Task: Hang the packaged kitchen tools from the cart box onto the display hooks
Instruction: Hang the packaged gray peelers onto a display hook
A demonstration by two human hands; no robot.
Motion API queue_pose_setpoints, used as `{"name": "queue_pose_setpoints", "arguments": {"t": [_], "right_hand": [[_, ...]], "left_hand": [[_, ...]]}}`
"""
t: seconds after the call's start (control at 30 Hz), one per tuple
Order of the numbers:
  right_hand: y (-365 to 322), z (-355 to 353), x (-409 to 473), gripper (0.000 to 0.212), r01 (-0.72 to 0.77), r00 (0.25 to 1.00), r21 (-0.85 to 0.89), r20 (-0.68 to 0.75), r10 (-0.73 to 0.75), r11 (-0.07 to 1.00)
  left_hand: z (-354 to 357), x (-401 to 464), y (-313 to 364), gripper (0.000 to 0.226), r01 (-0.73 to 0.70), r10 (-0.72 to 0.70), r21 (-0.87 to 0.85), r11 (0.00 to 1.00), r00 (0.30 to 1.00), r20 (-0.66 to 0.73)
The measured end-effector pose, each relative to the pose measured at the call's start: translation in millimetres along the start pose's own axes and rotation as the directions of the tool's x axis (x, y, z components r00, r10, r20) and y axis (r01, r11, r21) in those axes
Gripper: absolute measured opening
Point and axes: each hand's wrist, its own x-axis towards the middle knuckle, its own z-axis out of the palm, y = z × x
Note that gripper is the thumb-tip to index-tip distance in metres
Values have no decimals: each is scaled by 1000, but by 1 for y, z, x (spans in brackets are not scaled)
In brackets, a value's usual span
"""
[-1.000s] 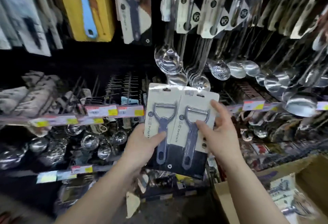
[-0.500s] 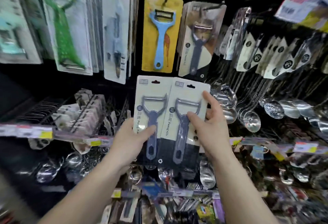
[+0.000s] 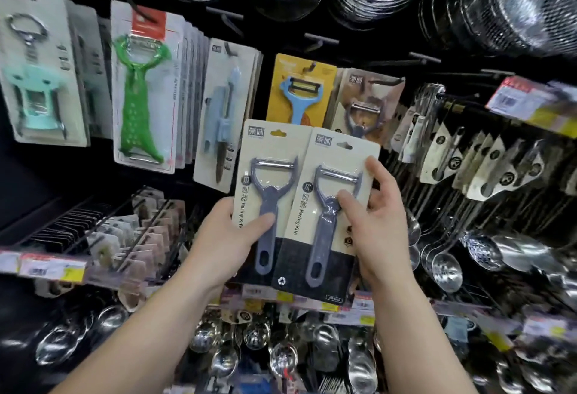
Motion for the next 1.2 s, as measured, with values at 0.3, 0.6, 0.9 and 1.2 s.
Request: {"name": "queue_pose_setpoints", "arguments": {"t": [0.3, 0.6, 0.9, 1.2], "right_hand": [[-10, -26, 31, 54, 107, 994, -9, -3, -107, 994], [-20, -49, 62, 56, 220, 975, -88, 41, -217, 972], [-36, -57, 81, 56, 256, 960, 34, 109, -258, 966], [-37, -64, 87, 58, 284, 953, 74, 87, -290, 956]], "left_hand": [[30, 9, 14, 9, -21, 22, -73, 997, 1000, 13], [46, 15, 23, 15, -45, 42, -62, 997, 998, -42], [48, 13, 26, 13, -68, 48, -113, 991, 984, -170], [56, 5, 32, 13, -63, 37, -139, 988, 983, -180]]}}
